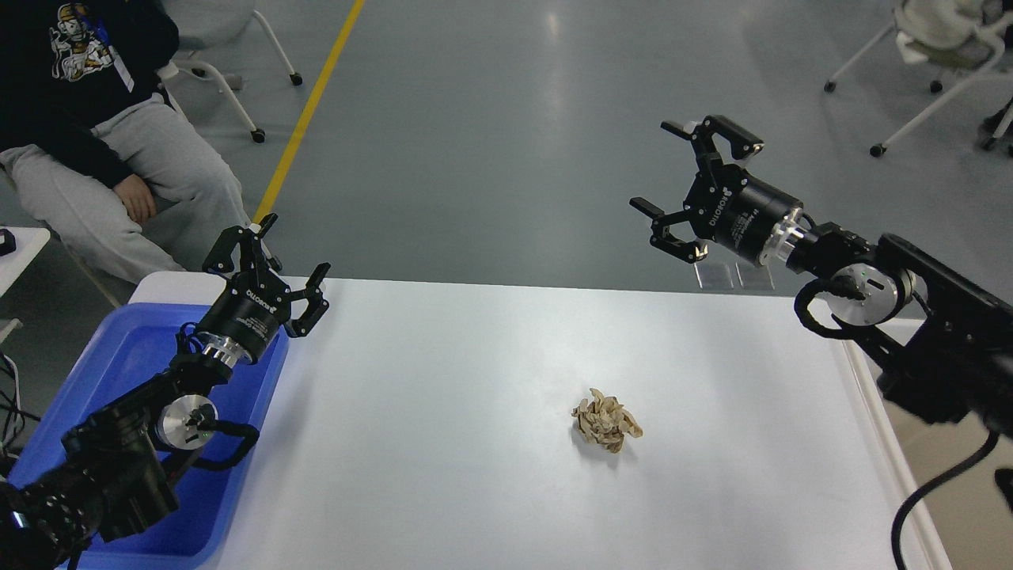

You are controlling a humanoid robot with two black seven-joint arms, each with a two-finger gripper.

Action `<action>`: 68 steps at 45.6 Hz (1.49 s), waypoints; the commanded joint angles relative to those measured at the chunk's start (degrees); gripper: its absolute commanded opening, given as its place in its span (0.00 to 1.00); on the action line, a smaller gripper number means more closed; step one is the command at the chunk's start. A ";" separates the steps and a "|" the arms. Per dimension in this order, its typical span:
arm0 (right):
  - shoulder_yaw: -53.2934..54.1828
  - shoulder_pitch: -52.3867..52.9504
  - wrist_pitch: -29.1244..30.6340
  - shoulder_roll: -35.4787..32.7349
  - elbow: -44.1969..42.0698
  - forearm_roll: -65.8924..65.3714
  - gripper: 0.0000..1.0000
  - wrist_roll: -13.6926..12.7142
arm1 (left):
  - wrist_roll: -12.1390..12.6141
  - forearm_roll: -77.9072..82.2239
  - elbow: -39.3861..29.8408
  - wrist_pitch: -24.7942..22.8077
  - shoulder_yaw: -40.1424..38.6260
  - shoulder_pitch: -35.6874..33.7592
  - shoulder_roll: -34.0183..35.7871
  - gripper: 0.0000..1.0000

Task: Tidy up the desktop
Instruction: 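Move the open right gripper toward the crumpled tan paper ball, then lower the right gripper onto the paper ball and close it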

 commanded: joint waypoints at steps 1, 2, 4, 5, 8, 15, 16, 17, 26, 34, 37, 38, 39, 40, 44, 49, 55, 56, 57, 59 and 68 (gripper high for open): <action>-15.56 15.28 -4.12 -5.94 5.76 -2.03 1.00 -0.10 | 0.00 0.00 0.08 0.00 0.00 0.00 0.00 1.00; -17.32 16.51 -4.04 -5.94 5.76 -2.12 1.00 -0.01 | 0.00 0.00 -0.01 0.00 0.00 0.00 0.00 1.00; -20.84 18.98 -4.04 -5.85 5.67 -2.30 1.00 -0.01 | 0.00 0.00 -0.01 0.00 0.00 0.00 0.00 1.00; -22.51 20.21 -4.04 -5.68 5.67 -2.30 1.00 -0.01 | 0.00 0.00 -0.01 0.00 0.00 0.00 0.00 1.00; -27.25 23.28 -4.04 -5.15 5.58 -3.00 1.00 -0.01 | 0.00 0.00 -0.01 0.00 0.00 0.00 0.00 1.00; -38.42 29.18 -3.95 -3.30 5.67 -10.55 1.00 0.08 | 0.00 0.00 -0.01 0.00 0.00 0.00 0.00 1.00; -40.17 29.79 -4.03 -2.87 5.67 -11.78 1.00 0.08 | 0.00 0.00 -0.01 0.00 0.00 0.00 0.00 1.00; -43.93 30.49 -4.04 -1.99 5.93 -13.88 1.00 0.08 | 0.00 0.00 -0.01 0.00 0.00 0.00 0.00 1.00; -55.92 31.12 -6.31 2.06 6.37 -24.43 1.00 0.25 | 0.00 0.00 -0.01 0.00 0.00 0.00 0.00 1.00; -63.65 27.61 -15.72 7.94 2.51 -37.18 1.00 0.69 | 0.00 0.08 -0.01 0.00 0.00 0.00 0.00 1.00; -66.02 25.41 -18.00 10.40 -0.04 -39.82 1.00 0.95 | 0.00 0.08 -0.01 0.00 0.00 0.00 0.00 1.00; -66.73 24.45 -18.53 11.19 -1.09 -40.35 1.00 0.96 | 0.09 0.08 -0.01 0.00 0.00 0.00 0.00 1.00; -67.69 23.48 -18.89 11.90 -1.97 -40.79 1.00 0.96 | 0.00 0.08 -0.01 0.00 0.00 0.00 0.00 1.00; -68.57 22.60 -18.89 12.60 -2.50 -40.97 1.00 0.96 | 0.09 0.00 0.08 0.00 0.00 0.00 0.00 1.00; -70.60 20.14 -18.98 14.19 -3.38 -41.06 1.00 0.96 | 0.09 0.00 -0.01 0.00 0.00 0.00 0.00 1.00; -71.21 18.90 -18.71 14.89 -3.47 -41.06 1.00 1.13 | 0.00 0.00 -0.01 0.00 0.00 0.00 0.00 1.00; -73.67 17.32 -18.63 15.42 -3.30 -41.41 1.00 1.92 | 0.00 0.08 -0.01 0.00 0.00 0.00 0.00 1.00; -74.02 16.97 -18.63 15.51 -3.30 -41.50 1.00 1.92 | 0.00 0.08 -0.01 0.00 0.00 0.00 0.00 1.00; -74.29 16.62 -18.63 15.68 -3.30 -41.58 1.00 1.92 | 0.00 0.00 -0.01 0.00 0.00 0.00 0.00 1.00; -74.64 16.09 -18.54 16.30 -3.30 -42.11 1.00 2.01 | 0.09 0.08 -0.01 0.00 0.00 0.00 0.00 1.00; -75.08 14.94 -18.10 19.90 -3.38 -42.20 1.00 2.01 | 0.09 0.08 -0.01 0.00 0.00 0.00 0.00 1.00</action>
